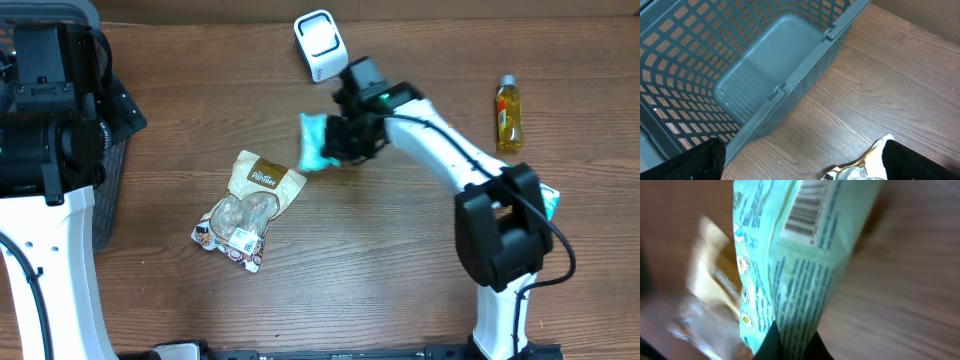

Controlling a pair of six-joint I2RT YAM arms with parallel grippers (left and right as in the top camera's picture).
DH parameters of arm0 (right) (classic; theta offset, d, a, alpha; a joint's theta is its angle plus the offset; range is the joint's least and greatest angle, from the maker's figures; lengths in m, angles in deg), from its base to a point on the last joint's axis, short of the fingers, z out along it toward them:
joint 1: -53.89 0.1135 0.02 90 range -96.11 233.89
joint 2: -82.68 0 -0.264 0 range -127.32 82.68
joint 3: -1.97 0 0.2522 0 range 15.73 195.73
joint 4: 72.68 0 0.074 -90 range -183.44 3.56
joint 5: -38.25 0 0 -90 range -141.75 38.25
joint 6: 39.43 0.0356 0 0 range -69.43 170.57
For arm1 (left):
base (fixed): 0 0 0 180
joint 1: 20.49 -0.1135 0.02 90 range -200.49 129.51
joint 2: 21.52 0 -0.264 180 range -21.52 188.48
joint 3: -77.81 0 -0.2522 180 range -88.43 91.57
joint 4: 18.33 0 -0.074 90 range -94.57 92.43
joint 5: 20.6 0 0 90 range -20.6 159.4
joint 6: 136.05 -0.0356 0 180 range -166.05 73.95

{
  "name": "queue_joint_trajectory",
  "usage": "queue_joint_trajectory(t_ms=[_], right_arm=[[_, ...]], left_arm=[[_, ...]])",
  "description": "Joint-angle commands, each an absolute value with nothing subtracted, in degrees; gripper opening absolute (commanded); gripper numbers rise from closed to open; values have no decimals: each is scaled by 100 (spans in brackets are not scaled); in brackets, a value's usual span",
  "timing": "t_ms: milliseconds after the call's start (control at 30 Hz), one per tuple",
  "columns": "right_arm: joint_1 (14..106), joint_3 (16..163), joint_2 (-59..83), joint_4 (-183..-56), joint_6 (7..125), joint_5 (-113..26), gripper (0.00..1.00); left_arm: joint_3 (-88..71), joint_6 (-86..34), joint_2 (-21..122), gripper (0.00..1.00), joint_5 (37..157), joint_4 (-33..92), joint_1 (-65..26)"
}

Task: Scan the item barcode

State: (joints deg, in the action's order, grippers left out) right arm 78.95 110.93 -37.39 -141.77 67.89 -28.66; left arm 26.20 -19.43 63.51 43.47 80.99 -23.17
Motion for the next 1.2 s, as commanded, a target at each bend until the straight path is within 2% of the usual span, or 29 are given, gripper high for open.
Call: queue_joint_trajectory(t_ms=[0,67,100,167,200,233,267,300,367,433,533,633,800,833,933,1167], right_arm=[[7786,11060,-3573,-14946,3716,-2726,4],[7747,10990,-3573,-15316,3089,-2962,5],[7738,10960,-3573,-15436,2908,-3168,10],[7723,10946,-3573,-15429,2888,-3692,26],[7716,10946,-3573,-15375,2914,-3907,41],[7705,10946,-3573,-15294,2980,-4123,71],[7701,10946,-3573,-15202,3067,-4320,92],[7701,10946,-3573,-15104,3277,-4505,98],[7701,10949,-3573,-14962,3902,-4759,98],[7701,10949,-3573,-14964,5049,-4805,98],[7701,10949,-3573,-15462,6920,-4805,98],[7701,10949,-3573,-15921,8155,-4547,100],[7701,10946,-3573,-15932,8367,-3480,100],[7701,10946,-3573,-15902,8435,-3450,96],[7701,10940,-3573,-15853,8920,-3636,74],[7703,10887,-3573,-15716,10015,-4164,69]], left_arm=[[2670,-1882,6386,99,4353,8090,-2347],[2670,-1882,6386,100,4355,8090,-2347],[2670,-1882,6386,100,4355,8090,-2347],[2670,-1882,6386,99,4355,8090,-2347],[2670,-1882,6386,99,4355,8090,-2347],[2670,-1882,6386,100,4353,8088,-2347],[2670,-1882,6386,100,4353,8090,-2347],[2670,-1882,6386,100,4353,8090,-2347],[2670,-1882,6386,100,4353,8090,-2347],[2670,-1882,6386,100,4355,8090,-2347],[2670,-1882,6386,100,4355,8088,-2347],[2670,-1882,6386,100,4355,8090,-2347],[2670,-1882,6386,100,4355,8090,-2347],[2670,-1882,6386,100,4355,8090,-2347],[2670,-1882,6386,100,4353,8090,-2347],[2670,-1882,6386,100,4355,8088,-2347]])
